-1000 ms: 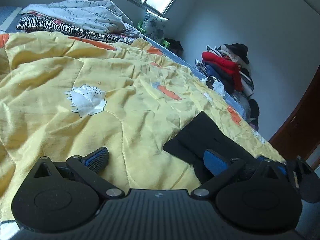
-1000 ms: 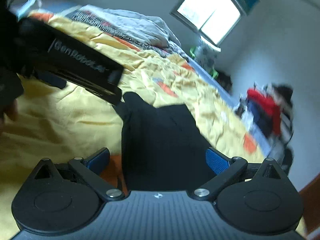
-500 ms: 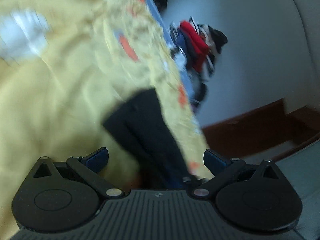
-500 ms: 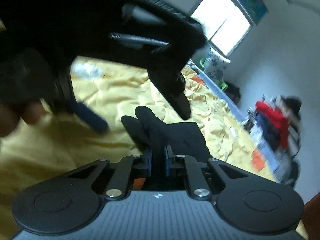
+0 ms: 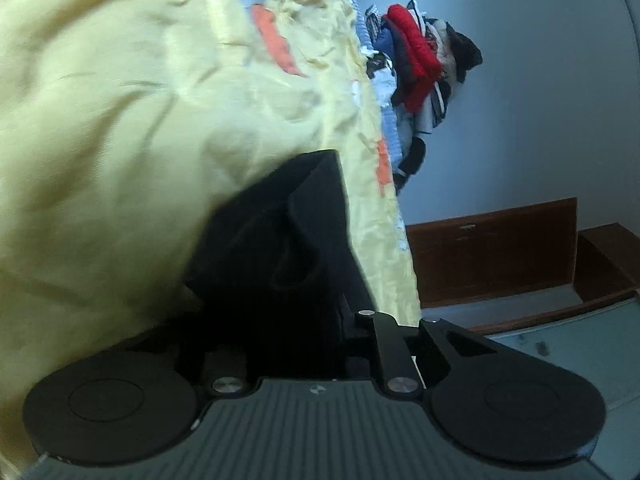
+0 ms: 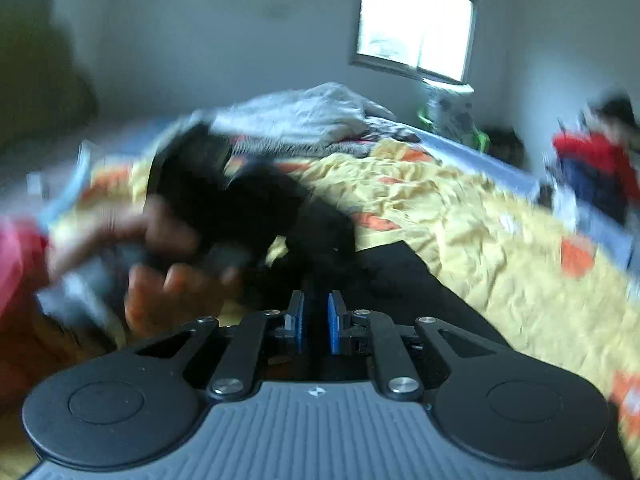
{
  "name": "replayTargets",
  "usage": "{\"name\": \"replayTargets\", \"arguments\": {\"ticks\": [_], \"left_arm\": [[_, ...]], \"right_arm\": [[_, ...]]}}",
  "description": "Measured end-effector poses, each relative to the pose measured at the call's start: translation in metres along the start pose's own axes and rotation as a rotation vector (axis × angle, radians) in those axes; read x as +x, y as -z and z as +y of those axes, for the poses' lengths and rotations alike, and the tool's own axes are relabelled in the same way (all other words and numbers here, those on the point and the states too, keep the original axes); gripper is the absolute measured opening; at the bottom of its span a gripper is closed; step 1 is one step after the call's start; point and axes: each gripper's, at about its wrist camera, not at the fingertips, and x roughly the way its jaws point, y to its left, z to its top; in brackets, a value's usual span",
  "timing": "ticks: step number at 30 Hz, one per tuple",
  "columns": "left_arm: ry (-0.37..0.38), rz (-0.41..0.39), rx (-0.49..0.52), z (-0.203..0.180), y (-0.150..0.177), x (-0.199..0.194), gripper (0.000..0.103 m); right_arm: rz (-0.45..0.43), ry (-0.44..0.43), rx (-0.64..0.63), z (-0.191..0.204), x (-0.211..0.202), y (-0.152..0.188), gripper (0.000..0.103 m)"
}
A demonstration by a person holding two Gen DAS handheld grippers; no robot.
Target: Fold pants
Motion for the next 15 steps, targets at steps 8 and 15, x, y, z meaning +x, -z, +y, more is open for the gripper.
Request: {"name": "replayTargets", "arguments": {"ticks": [8,15], "left_arm": [[-0.108,-0.143,0.293,-0.036,0.029,-0.015,0.016],[-0.129,-0.239,0.565,-0.098,0.074,-0.036,0.014]], "right_arm": [[0.122,0.120,0.245,-0.041,0.041,0.013,0.012],[-0.035,-0.049,0.438,-0.062,0.018,0.015,0.012]]}}
